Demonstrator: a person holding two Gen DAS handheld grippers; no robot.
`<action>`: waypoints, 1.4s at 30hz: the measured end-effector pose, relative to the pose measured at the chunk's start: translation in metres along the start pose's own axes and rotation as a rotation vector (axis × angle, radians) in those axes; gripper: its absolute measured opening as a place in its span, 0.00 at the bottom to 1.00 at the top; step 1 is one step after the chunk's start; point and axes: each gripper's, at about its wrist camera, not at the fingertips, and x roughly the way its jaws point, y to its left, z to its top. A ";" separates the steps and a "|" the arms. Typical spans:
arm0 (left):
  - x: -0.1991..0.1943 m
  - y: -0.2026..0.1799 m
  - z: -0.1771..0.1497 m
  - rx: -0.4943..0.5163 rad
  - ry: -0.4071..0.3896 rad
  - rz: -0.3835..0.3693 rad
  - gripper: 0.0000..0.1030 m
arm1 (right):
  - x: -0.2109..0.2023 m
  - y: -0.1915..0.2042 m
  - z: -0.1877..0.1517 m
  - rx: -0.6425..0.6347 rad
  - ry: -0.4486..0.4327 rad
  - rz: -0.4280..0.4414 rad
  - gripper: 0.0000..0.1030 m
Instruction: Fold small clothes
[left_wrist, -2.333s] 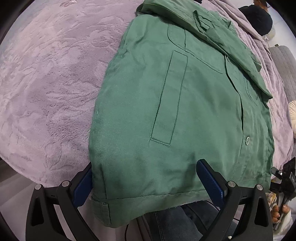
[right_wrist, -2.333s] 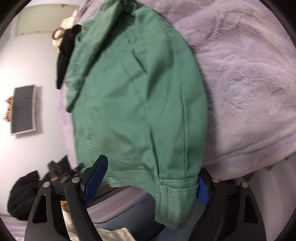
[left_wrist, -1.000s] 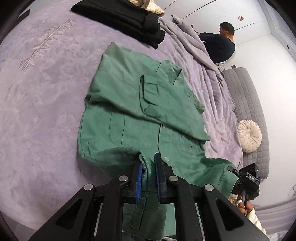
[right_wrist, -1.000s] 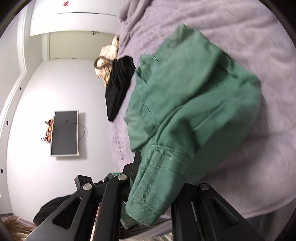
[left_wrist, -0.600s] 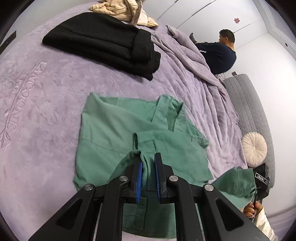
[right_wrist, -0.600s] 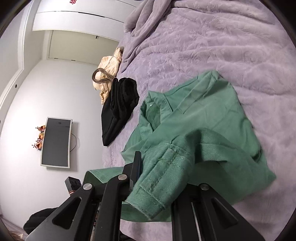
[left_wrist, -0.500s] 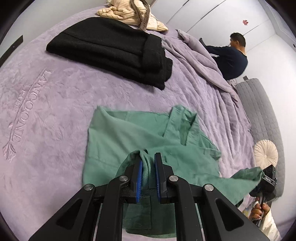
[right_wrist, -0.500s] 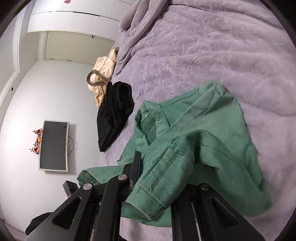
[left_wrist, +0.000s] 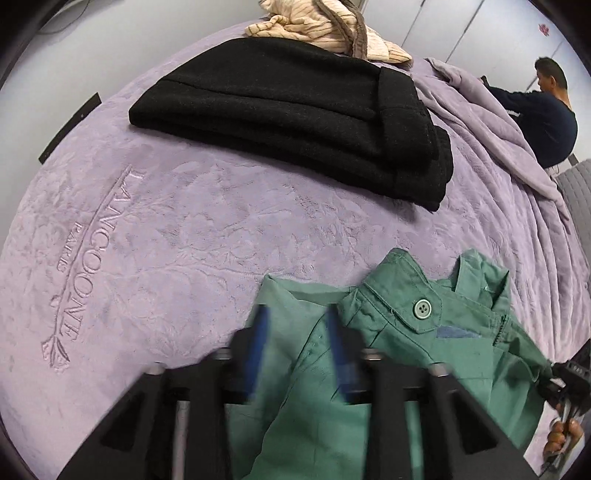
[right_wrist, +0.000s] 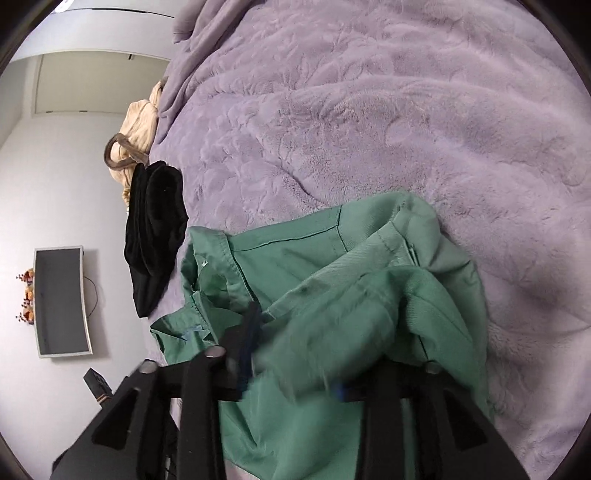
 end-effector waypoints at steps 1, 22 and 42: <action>-0.007 -0.003 -0.003 0.028 -0.031 0.017 0.90 | -0.009 0.003 -0.001 -0.017 -0.022 -0.006 0.73; 0.028 -0.046 -0.007 0.195 0.030 -0.142 0.16 | -0.002 0.040 -0.004 -0.410 -0.070 -0.428 0.12; -0.031 0.013 -0.051 0.178 0.027 -0.055 0.81 | 0.035 0.133 -0.043 -0.519 0.036 -0.237 0.63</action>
